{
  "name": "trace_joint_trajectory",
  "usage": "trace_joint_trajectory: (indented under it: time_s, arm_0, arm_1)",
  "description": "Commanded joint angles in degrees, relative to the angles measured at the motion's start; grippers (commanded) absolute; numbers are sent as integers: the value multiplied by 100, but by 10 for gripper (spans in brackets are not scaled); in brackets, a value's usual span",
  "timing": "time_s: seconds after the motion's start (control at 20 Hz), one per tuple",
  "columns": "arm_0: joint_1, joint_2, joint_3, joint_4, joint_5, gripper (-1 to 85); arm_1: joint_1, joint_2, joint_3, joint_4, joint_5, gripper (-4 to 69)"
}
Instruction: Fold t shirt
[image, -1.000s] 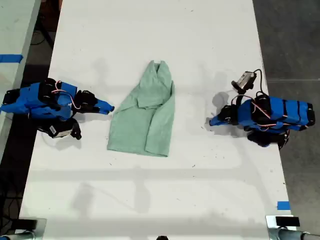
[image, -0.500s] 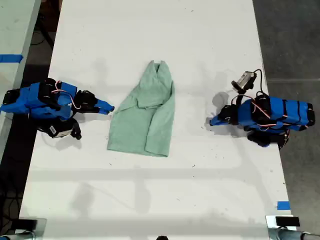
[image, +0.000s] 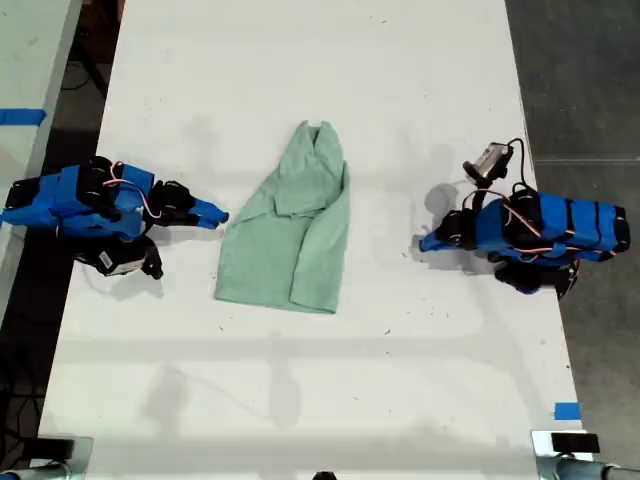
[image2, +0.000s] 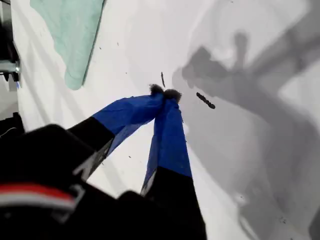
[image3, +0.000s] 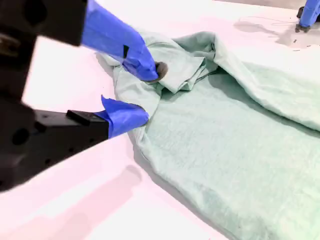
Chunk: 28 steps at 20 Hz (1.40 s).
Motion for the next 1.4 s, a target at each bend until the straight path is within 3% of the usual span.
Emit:
trace_joint_trajectory:
  time_s: [0.0,1.35]
  arm_0:
    - [-53,26,26,0,-9,106]
    - [-53,26,26,0,-9,107]
  arm_1:
    - [-9,97,272,-26,88,-6]
    - [-141,97,220,202,413,-7]
